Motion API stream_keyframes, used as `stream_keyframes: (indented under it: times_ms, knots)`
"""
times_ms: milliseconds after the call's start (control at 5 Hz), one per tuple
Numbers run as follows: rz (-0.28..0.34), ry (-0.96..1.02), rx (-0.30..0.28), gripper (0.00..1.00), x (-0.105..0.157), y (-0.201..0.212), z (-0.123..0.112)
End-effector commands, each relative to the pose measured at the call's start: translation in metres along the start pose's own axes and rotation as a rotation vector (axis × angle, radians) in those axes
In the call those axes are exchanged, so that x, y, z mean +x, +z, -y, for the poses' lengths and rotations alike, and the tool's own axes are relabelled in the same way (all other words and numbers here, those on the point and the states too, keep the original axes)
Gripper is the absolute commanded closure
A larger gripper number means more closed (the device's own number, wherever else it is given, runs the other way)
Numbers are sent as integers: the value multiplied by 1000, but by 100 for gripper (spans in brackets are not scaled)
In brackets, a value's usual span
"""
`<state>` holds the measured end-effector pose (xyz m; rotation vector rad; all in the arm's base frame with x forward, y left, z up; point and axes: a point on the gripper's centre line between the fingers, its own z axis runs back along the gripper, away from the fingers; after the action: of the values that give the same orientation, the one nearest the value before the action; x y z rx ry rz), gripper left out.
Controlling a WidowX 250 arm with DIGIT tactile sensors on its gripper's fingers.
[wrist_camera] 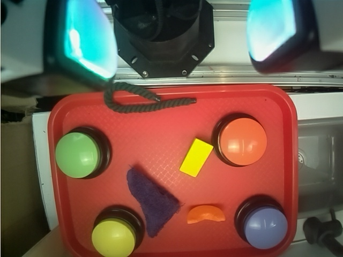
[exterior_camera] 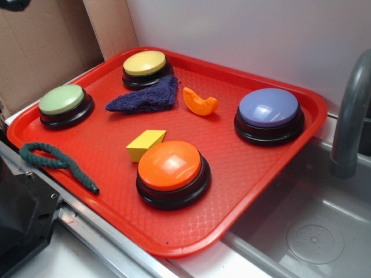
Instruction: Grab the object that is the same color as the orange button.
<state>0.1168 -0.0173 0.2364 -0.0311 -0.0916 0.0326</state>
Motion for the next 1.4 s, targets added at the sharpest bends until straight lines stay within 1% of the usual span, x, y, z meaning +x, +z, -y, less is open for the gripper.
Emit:
stream_keyframes:
  times_ms: [0, 200, 400, 600, 800, 1000, 1200]
  knots:
    - [0, 0, 0, 0, 0, 0, 0]
    - [67, 201, 8, 0, 18, -15, 6]
    - [130, 423, 30, 0, 40, -33, 14]
    - [184, 674, 20, 0, 73, -54, 16]
    - [210, 879, 37, 0, 111, -82, 13]
    - [216, 1000, 77, 0, 147, -120, 7]
    - [212, 1091, 100, 0, 164, -149, 4]
